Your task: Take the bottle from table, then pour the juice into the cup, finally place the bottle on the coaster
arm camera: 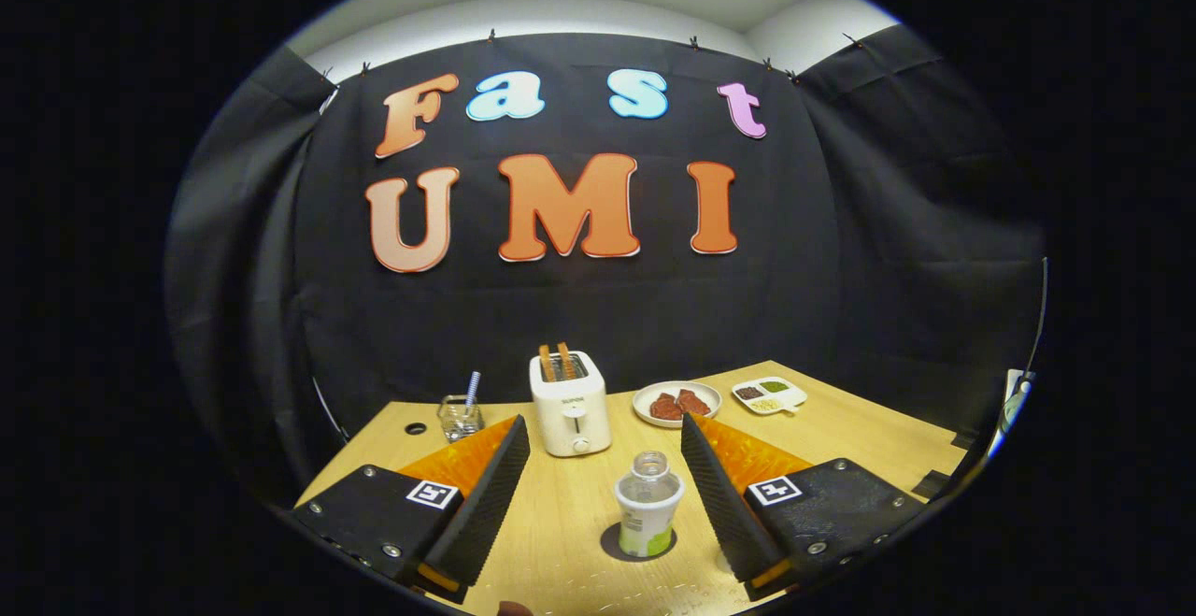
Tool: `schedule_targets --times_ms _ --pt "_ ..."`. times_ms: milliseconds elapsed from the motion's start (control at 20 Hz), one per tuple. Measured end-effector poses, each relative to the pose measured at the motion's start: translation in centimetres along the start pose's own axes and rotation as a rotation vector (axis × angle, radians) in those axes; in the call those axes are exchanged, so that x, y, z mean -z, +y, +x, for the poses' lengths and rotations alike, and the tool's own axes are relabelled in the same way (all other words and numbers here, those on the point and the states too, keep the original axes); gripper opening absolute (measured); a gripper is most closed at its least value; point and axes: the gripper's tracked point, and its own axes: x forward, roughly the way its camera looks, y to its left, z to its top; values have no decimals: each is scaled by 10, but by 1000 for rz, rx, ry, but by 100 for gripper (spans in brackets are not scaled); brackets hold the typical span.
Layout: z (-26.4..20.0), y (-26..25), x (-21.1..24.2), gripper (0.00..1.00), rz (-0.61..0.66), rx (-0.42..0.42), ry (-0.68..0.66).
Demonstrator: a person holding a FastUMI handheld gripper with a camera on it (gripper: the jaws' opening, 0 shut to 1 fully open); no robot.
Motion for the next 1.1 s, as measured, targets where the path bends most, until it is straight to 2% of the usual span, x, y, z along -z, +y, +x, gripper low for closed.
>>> schedule_targets --times_ms 300,600,650,750,900,1100 --pt "-48 60 -10 97 68 -145 -3" --pt "-66 70 -2 97 -35 -149 -21" --pt "-68 72 -2 97 -37 -138 -21" --pt "-71 99 -7 97 -18 -209 -52" --pt "-74 86 1 97 -48 -168 -58" --pt "-81 96 -11 97 -22 -201 -122"
